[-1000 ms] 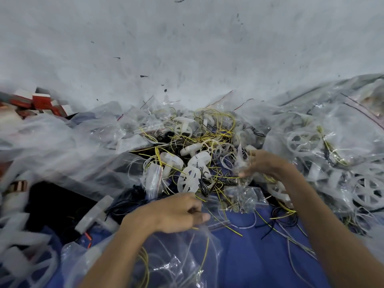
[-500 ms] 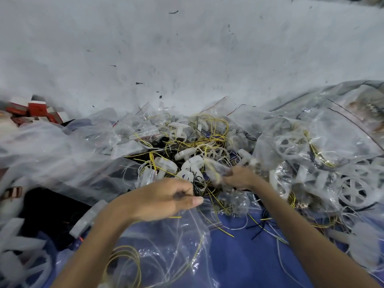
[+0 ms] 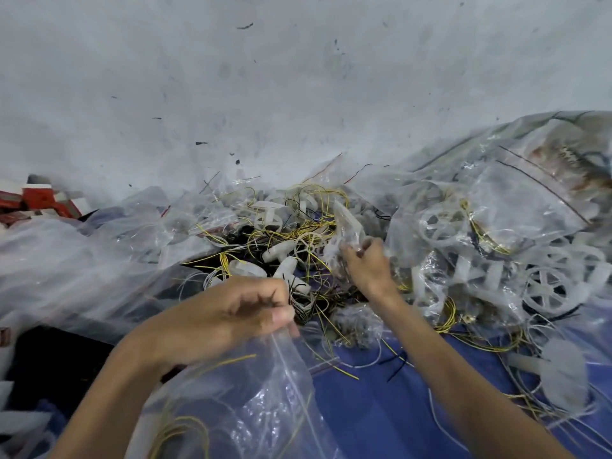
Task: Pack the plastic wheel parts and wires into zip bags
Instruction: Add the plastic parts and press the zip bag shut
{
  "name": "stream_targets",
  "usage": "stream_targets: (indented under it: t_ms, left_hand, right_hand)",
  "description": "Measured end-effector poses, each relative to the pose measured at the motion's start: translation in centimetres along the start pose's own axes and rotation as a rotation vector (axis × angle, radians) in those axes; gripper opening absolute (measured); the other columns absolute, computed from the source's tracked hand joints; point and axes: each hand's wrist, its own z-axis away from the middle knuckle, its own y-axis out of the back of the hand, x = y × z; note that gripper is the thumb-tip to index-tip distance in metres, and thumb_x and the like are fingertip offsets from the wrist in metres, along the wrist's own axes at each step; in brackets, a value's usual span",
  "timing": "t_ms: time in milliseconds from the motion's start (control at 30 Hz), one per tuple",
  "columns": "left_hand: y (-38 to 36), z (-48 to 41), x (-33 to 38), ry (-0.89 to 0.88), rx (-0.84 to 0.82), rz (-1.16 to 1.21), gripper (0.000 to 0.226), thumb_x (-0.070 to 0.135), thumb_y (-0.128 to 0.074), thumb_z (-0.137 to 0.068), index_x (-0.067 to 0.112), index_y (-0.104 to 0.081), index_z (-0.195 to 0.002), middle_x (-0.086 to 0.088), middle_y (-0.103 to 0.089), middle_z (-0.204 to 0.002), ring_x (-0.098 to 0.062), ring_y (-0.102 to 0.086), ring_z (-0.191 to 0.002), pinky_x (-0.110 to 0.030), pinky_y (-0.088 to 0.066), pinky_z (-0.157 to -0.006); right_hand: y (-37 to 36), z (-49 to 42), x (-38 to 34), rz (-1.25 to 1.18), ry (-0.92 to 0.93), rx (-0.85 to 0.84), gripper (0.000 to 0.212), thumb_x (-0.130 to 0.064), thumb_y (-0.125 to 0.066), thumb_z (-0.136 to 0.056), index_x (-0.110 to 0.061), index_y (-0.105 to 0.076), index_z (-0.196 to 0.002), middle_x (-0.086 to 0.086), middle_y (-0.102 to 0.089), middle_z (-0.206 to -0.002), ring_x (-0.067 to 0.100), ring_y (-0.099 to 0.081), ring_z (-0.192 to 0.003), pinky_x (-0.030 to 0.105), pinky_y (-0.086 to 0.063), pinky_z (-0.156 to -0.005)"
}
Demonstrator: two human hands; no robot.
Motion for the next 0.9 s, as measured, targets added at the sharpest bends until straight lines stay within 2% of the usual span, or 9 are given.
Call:
stream_targets:
  t_ms: [100,267,333,433,467,567,700,800,900]
  left_hand:
    - [0.4,-0.1,0.6,-0.035,0.001,-0.01,0.044,0.056,-0.052,-0.087,0.014,-0.052,-0.071,-0.01,-0.054,-0.067,-0.006,-0.044,-0.057,-0.011,-0.035,-0.058]
    - [0.9,0.2,1.7,0.03,0.018,-0.228,0.021,0.053,-0.061,-0.083,0.044,-0.059,-0.064,0.017,-0.056,-0.056,0.004,-0.049,-0.052,-0.014,-0.035,-0.056]
    - [1.3,0.2,2.8,0.047,0.056,-0.298,0.024,0.05,-0.061,-0.082,0.054,-0.057,-0.059,0.024,-0.055,-0.053,0.005,-0.052,-0.052,-0.012,-0.035,-0.055]
    - [2.2,0.1,4.2,0.084,0.058,-0.336,0.035,0.034,-0.065,-0.079,0.055,-0.056,-0.053,0.024,-0.055,-0.051,0.007,-0.053,-0.052,-0.011,-0.04,-0.056]
    - [2.4,0.1,4.5,0.097,0.072,-0.342,0.042,0.026,-0.067,-0.08,0.053,-0.056,-0.05,0.022,-0.055,-0.05,0.006,-0.053,-0.051,-0.01,-0.041,-0.057]
    - [2.9,0.7,4.8,0.1,0.138,-0.314,0.035,0.034,-0.067,-0.08,0.046,-0.057,-0.048,0.018,-0.054,-0.048,0.005,-0.051,-0.049,-0.01,-0.041,-0.056]
    - [3.5,1.9,3.9,0.166,0.051,-0.339,0.041,0.076,-0.049,-0.069,0.036,-0.057,-0.067,0.014,-0.052,-0.057,0.001,-0.047,-0.053,-0.017,-0.039,-0.055]
    - [3.1,1.7,3.8,0.148,0.017,-0.358,0.04,0.076,-0.046,-0.07,0.038,-0.056,-0.069,0.018,-0.054,-0.058,0.005,-0.05,-0.055,-0.009,-0.04,-0.059]
    - [2.7,1.2,3.8,0.123,0.01,-0.333,0.038,0.072,-0.049,-0.074,0.035,-0.055,-0.068,0.018,-0.051,-0.055,0.004,-0.047,-0.052,-0.006,-0.037,-0.056]
  right_hand:
    - [0.4,0.2,-1.0,-0.385,-0.223,-0.11,0.036,-0.009,-0.069,-0.082,-0.009,-0.04,-0.103,0.012,-0.059,-0.101,0.024,-0.062,-0.086,0.041,-0.054,-0.082]
    - [1.1,2.0,-2.9,-0.882,-0.424,-0.359,0.008,0.011,-0.059,-0.081,0.004,-0.057,-0.078,0.01,-0.062,-0.072,0.012,-0.064,-0.05,0.025,-0.053,-0.046]
    - [1.0,2.4,-2.9,-0.816,-0.378,-0.384,0.003,-0.002,-0.06,-0.086,0.001,-0.059,-0.087,0.007,-0.066,-0.074,0.012,-0.066,-0.056,0.022,-0.053,-0.053]
    - [1.2,2.8,-2.9,-0.346,-0.284,-0.342,0.036,-0.043,-0.057,-0.089,-0.009,-0.06,-0.102,0.007,-0.071,-0.088,0.014,-0.065,-0.074,0.033,-0.054,-0.085]
    - [1.4,2.9,-3.0,-0.267,-0.267,-0.331,0.043,-0.052,-0.053,-0.088,-0.013,-0.059,-0.103,0.008,-0.07,-0.09,0.014,-0.066,-0.078,0.038,-0.054,-0.087]
    - [2.2,3.1,-3.2,-0.4,-0.251,-0.471,0.044,-0.046,-0.061,-0.085,-0.015,-0.048,-0.113,-0.002,-0.067,-0.069,0.016,-0.07,-0.072,0.033,-0.058,-0.071]
    - [2.6,3.6,-3.2,-0.517,-0.254,-0.627,0.034,-0.013,-0.066,-0.085,-0.005,-0.045,-0.11,0.017,-0.065,-0.094,0.027,-0.07,-0.084,0.029,-0.056,-0.068]
    - [2.9,4.2,-3.9,-0.396,-0.081,-0.577,0.013,-0.026,-0.069,-0.084,-0.02,-0.059,-0.083,0.0,-0.064,-0.069,0.025,-0.07,-0.082,0.021,-0.05,-0.053]
    - [3.2,4.7,-5.1,-0.241,0.032,-0.463,0.035,-0.047,-0.064,-0.083,-0.022,-0.057,-0.06,-0.011,-0.049,-0.049,0.011,-0.056,-0.05,0.024,-0.051,-0.051]
